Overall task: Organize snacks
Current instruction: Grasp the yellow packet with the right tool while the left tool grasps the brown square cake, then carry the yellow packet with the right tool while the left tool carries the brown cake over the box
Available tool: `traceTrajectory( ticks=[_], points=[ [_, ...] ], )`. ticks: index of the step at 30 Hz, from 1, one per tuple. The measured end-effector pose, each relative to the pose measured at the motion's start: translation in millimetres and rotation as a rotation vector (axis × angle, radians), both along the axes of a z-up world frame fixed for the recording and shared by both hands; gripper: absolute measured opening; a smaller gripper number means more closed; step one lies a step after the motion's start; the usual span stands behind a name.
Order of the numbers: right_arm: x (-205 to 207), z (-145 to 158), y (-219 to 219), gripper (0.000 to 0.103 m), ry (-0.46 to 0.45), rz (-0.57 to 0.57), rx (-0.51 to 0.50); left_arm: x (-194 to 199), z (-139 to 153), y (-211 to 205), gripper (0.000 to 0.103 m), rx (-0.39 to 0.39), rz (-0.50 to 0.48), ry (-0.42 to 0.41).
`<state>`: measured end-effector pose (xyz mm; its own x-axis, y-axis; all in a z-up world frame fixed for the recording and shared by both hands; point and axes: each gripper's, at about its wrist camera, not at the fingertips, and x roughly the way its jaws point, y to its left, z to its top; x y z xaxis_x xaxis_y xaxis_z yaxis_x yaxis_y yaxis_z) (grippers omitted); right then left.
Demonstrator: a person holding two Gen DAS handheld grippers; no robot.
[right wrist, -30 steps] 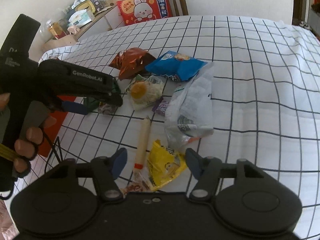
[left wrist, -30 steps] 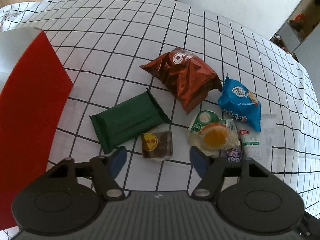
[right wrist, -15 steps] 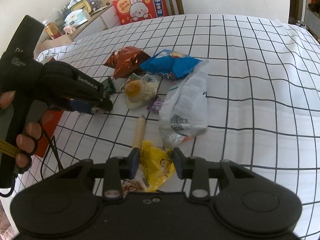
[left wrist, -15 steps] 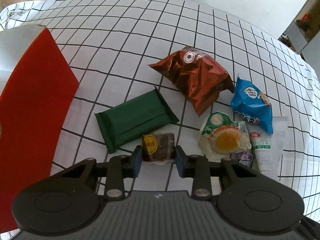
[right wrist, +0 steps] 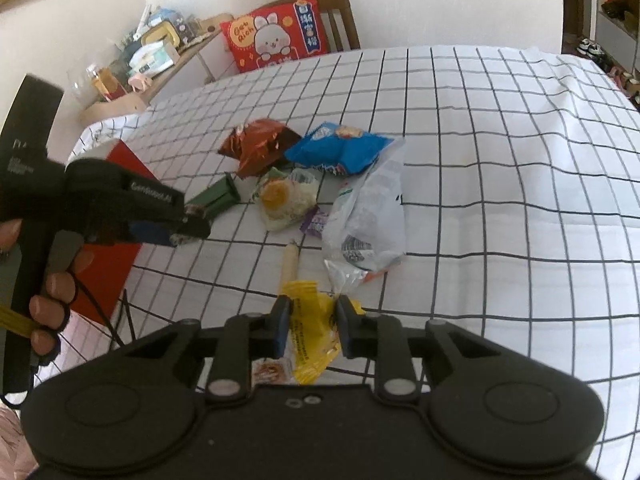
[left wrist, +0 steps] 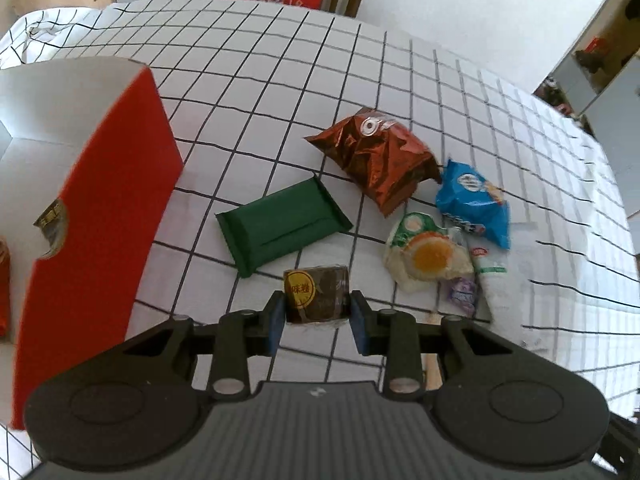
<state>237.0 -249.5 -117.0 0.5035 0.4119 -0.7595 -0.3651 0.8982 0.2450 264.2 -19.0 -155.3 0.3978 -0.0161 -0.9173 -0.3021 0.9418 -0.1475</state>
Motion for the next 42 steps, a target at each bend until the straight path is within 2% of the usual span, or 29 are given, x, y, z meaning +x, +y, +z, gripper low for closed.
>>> traceTrajectory(
  ticks=[9, 19, 31, 42],
  points=[
    [-20.6, 32.8, 5.0, 0.022, -0.028, 0.012, 0.036, -39.7, 37.5, 9.0, 0.033, 0.007, -0.019, -0.049],
    [-38.8, 66.8, 34.1, 0.022, -0.080, 0.073, 0.075, -78.1, 76.0, 31.0, 0.033, 0.010, -0.015, -0.083],
    [-54.0, 90.1, 102.0, 0.022, -0.125, 0.187, 0.087, -112.5, 108.7, 76.1, 0.033, 0.038, 0.023, -0.116],
    [-59.8, 102.9, 172.9, 0.022, -0.150, 0.279, 0.083, -128.6, 123.1, 130.6, 0.033, 0.058, 0.093, -0.138]
  ],
)
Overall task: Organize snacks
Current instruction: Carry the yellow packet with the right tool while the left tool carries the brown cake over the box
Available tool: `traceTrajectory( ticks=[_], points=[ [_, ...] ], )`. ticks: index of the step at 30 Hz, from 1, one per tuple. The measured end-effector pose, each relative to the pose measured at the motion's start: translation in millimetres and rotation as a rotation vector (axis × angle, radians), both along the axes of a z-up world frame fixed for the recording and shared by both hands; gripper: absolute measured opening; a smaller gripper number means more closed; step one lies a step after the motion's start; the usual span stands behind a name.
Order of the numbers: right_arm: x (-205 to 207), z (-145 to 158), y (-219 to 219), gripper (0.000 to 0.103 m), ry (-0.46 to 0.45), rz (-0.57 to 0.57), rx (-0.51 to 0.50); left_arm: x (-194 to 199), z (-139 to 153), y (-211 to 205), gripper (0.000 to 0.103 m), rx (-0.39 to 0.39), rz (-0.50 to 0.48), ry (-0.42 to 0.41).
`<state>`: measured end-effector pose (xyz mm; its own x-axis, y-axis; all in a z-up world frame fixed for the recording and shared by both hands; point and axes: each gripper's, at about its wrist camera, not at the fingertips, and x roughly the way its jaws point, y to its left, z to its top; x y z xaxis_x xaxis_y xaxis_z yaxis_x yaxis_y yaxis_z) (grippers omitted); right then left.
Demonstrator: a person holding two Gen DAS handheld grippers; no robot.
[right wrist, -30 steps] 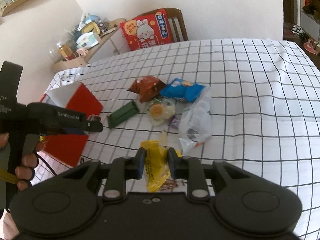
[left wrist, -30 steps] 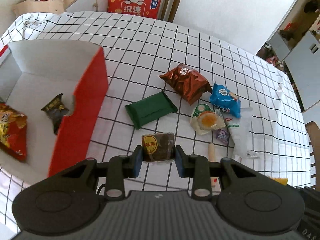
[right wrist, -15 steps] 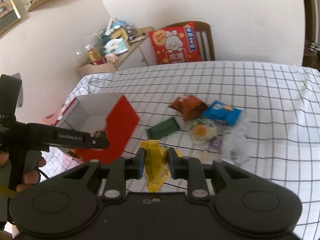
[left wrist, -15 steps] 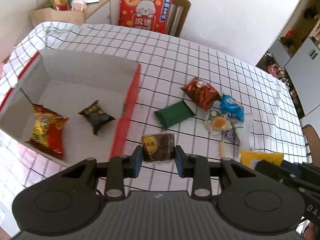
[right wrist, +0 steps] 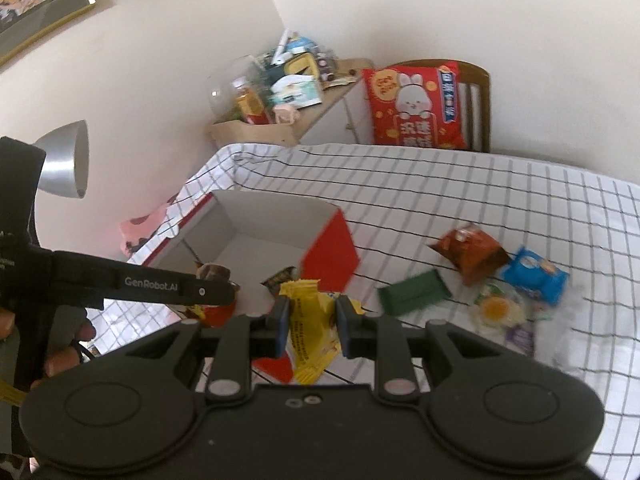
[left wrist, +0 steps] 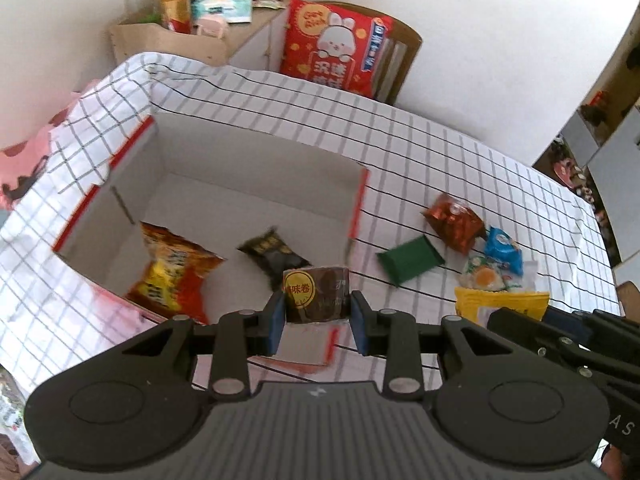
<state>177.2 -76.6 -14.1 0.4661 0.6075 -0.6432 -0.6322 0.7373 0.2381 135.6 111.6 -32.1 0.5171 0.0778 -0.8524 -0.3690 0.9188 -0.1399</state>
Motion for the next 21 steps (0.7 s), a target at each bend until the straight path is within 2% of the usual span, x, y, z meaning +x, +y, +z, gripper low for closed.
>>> traceTrajectory(
  ticks=[10, 21],
  points=[
    [1.2, -1.1, 59.5, 0.022, -0.018, 0.047, -0.017, -0.8, 1.9, 55.9, 0.033, 0.035, 0.056, 0.002],
    [15.1, -26.7, 123.6, 0.022, -0.015, 0.077, -0.104, 16.6, -17.2, 110.8, 0.033, 0.074, 0.106, 0.041]
  ],
)
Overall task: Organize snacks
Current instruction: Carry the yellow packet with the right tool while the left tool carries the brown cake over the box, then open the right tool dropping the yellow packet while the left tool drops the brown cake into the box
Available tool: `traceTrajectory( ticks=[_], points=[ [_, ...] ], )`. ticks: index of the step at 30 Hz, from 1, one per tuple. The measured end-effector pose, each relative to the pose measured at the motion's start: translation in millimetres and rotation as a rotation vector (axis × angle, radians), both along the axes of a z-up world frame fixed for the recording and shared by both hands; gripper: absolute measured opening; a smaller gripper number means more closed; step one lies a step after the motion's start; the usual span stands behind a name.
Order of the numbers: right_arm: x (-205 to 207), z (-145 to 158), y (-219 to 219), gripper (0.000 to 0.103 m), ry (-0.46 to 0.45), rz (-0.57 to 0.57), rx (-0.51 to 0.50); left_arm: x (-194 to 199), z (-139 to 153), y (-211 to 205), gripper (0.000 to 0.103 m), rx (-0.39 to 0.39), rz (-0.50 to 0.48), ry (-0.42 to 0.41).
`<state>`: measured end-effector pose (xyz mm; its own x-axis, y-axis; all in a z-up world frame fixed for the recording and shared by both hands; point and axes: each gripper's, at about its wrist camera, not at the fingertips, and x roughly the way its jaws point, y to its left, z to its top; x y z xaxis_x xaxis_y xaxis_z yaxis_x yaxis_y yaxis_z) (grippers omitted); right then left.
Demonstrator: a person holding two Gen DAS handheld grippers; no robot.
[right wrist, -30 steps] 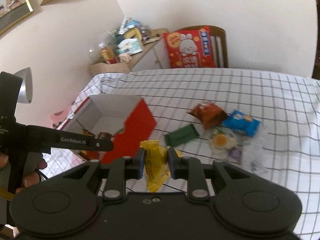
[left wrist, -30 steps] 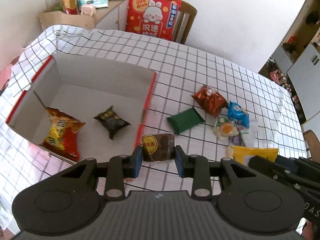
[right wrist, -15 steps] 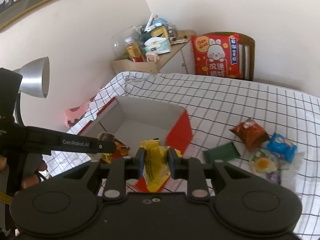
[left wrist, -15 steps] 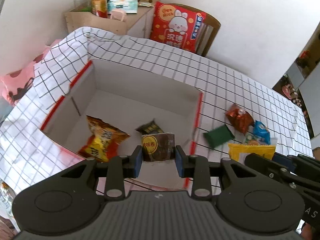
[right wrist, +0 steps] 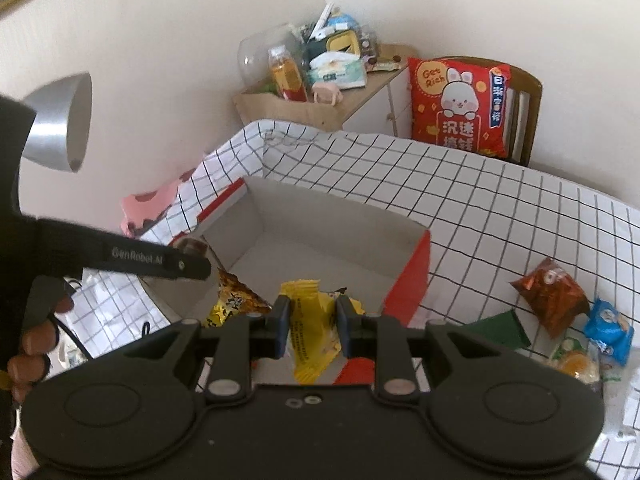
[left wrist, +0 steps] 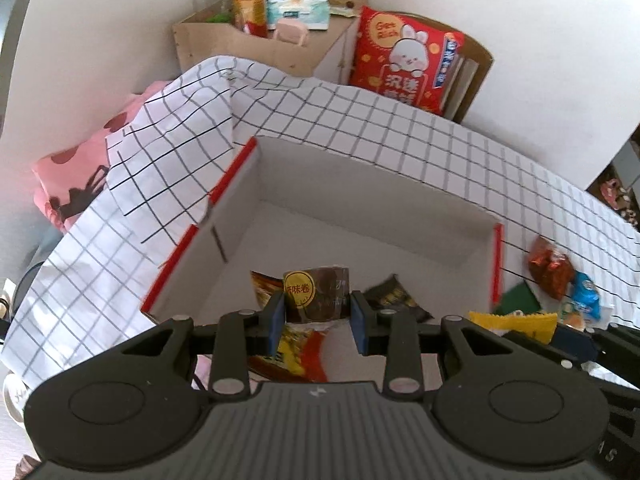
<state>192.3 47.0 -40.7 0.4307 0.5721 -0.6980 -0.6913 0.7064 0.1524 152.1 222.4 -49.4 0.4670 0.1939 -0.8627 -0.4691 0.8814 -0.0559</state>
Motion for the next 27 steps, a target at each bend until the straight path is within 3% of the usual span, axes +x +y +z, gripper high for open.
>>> traceTrajectory(
  ticks=[11, 27],
  points=[
    [19.5, -33.1, 42.1, 0.023, 0.040, 0.028, -0.070, 22.6, -39.5, 38.2, 0.033, 0.013, 0.050, 0.072],
    [39.5, -71.3, 68.5, 0.025, 0.078, 0.036, -0.167, 52.8, -82.3, 36.0, 0.033, 0.006, 0.028, 0.155]
  ],
)
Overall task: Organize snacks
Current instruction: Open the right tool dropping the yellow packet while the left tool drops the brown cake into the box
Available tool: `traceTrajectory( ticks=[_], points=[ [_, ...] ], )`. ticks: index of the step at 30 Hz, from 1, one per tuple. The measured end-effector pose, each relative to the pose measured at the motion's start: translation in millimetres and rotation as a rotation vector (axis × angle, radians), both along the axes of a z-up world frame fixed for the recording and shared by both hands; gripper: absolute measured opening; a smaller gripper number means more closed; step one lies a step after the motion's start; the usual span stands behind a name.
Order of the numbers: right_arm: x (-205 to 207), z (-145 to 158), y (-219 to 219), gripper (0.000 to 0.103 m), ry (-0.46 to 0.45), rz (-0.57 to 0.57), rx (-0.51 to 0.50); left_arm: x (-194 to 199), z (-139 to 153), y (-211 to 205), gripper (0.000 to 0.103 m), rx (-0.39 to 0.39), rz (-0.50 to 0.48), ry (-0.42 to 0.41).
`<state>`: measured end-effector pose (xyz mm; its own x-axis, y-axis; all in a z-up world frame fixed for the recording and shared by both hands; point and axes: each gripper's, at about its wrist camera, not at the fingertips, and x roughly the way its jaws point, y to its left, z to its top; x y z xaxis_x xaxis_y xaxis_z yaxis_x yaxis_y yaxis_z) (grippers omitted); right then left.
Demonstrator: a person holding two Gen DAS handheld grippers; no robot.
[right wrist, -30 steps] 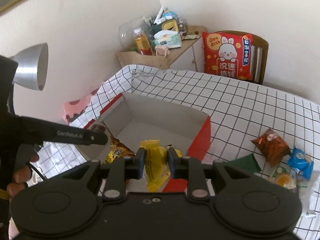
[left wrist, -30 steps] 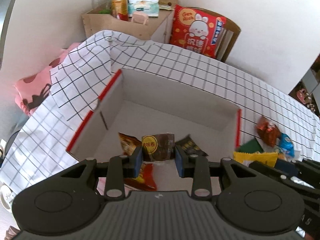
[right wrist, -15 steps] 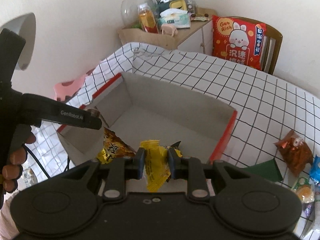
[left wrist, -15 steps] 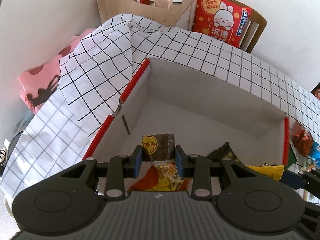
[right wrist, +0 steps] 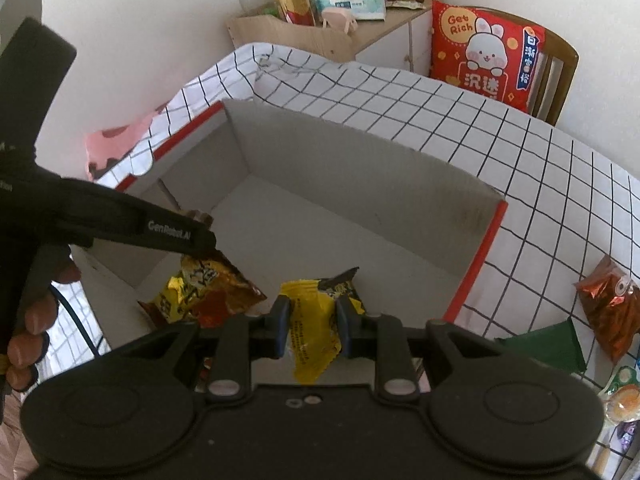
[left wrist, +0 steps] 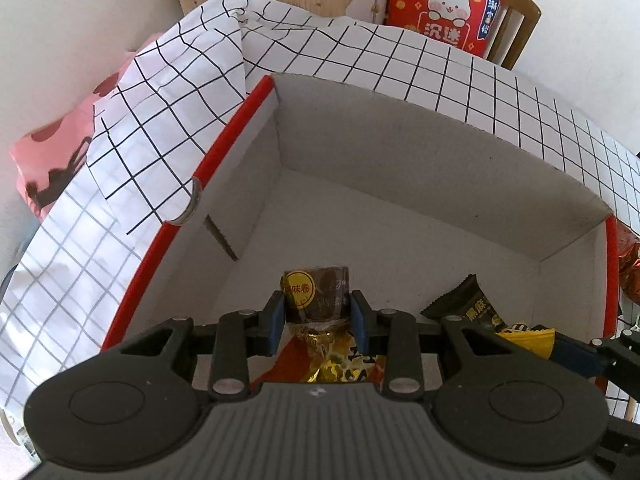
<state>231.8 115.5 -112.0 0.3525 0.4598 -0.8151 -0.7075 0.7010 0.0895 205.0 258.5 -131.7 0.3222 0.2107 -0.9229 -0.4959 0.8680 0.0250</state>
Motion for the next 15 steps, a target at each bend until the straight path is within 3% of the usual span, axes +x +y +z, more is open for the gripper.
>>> traceTrajectory(
  ticks=[6, 10, 15],
  points=[
    [-1.1, 0.0, 0.5, 0.029, 0.001, -0.002, -0.002, -1.7, 3.4, 0.6, 0.033, -0.014, 0.015, -0.012],
    [-2.7, 6.3, -5.7, 0.032, 0.013, -0.005, 0.021, -9.1, 12.5, -0.7, 0.042, -0.016, 0.026, -0.046],
    [-10.4, 18.1, -14.9, 0.038, 0.007, -0.002, 0.046, -20.2, 25.0, -4.7, 0.043, -0.012, 0.024, -0.084]
  ],
)
